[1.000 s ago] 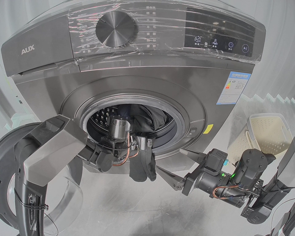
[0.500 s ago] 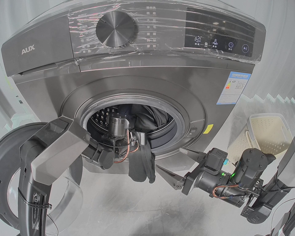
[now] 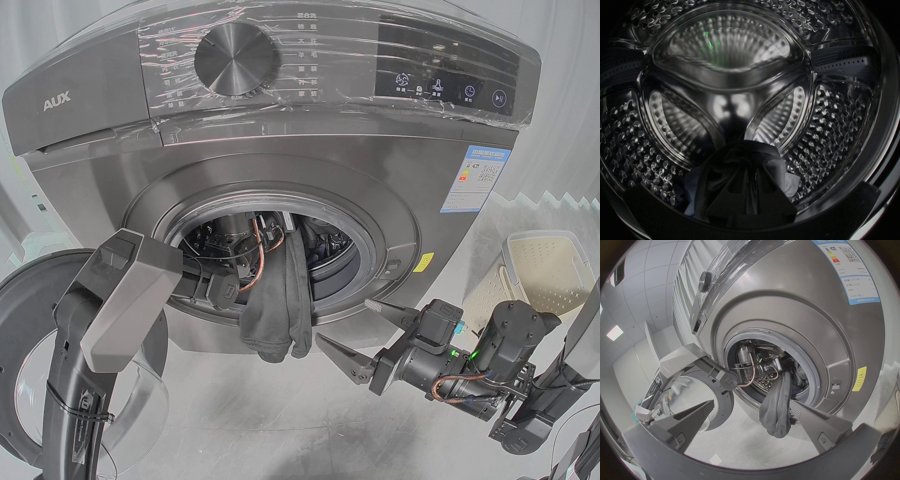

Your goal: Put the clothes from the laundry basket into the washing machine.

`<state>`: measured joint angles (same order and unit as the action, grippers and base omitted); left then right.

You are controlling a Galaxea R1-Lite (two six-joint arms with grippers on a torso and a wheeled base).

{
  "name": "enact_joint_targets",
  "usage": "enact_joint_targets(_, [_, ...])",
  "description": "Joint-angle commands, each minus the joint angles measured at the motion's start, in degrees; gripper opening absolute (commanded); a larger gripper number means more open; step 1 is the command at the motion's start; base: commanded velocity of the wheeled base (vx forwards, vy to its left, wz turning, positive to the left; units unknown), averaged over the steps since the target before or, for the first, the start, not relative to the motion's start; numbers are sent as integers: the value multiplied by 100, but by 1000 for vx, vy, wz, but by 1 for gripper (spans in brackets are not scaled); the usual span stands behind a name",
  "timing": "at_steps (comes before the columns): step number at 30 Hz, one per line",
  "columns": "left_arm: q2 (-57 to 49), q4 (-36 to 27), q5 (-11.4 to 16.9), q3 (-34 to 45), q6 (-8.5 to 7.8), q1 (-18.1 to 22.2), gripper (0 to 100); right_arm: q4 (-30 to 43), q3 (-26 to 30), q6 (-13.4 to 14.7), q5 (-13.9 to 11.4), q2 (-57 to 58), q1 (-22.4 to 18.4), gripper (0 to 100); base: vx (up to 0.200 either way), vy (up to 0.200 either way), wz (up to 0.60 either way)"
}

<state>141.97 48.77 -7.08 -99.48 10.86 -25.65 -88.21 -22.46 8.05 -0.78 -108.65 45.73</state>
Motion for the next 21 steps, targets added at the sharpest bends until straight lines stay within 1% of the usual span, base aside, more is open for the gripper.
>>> enact_joint_targets(1, [278, 44, -74, -265, 48, 60, 0, -3, -4, 4, -1, 2, -11, 100, 0, 0, 0])
enact_joint_targets(3, [278, 36, -74, -230, 48, 60, 0, -3, -13, 4, -1, 2, -11, 100, 0, 0, 0])
enact_joint_targets(4, [270, 36, -74, -230, 56, 60, 100, -3, -4, 4, -1, 2, -11, 100, 0, 0, 0])
enact_joint_targets(6, [252, 27, -74, -213, 83, 60, 100, -3, -4, 4, -1, 2, -11, 100, 0, 0, 0])
enact_joint_targets(7, [234, 18, -74, -186, 127, 60, 100, -3, -4, 4, -1, 2, -11, 100, 0, 0, 0])
enact_joint_targets(9, [138, -35, -74, 69, 153, 51, 100, -3, -4, 4, -1, 2, -20, 100, 0, 0, 0])
enact_joint_targets(12, [-249, -175, 14, 728, 127, 7, 100, -3, -4, 4, -1, 2, -20, 100, 0, 0, 0])
enact_joint_targets(13, [-249, -175, 14, 728, 127, 7, 100, -3, -4, 4, -1, 2, -20, 100, 0, 0, 0])
enact_joint_targets(14, [-495, -360, 119, 1238, 83, -10, 100, -3, -4, 4, -1, 2, -20, 100, 0, 0, 0])
enact_joint_targets(16, [-644, -474, 278, 1536, 39, -19, 100, -3, -4, 4, -1, 2, -20, 100, 0, 0, 0])
enact_joint_targets(17, [-873, -650, 532, 1949, -75, -37, 100, -3, -4, 4, -1, 2, -11, 100, 0, 0, 0])
enact_joint_targets(19, [-1040, -764, 752, 2327, -216, -45, 100, -3, -4, 4, -1, 2, -2, 100, 0, 0, 0])
enact_joint_targets(20, [-1066, -755, 805, 2459, -278, -63, 100, -3, -4, 4, -1, 2, -11, 100, 0, 0, 0])
enact_joint_targets(21, [-1066, -755, 805, 2459, -278, -63, 100, -3, -4, 4, -1, 2, -11, 100, 0, 0, 0])
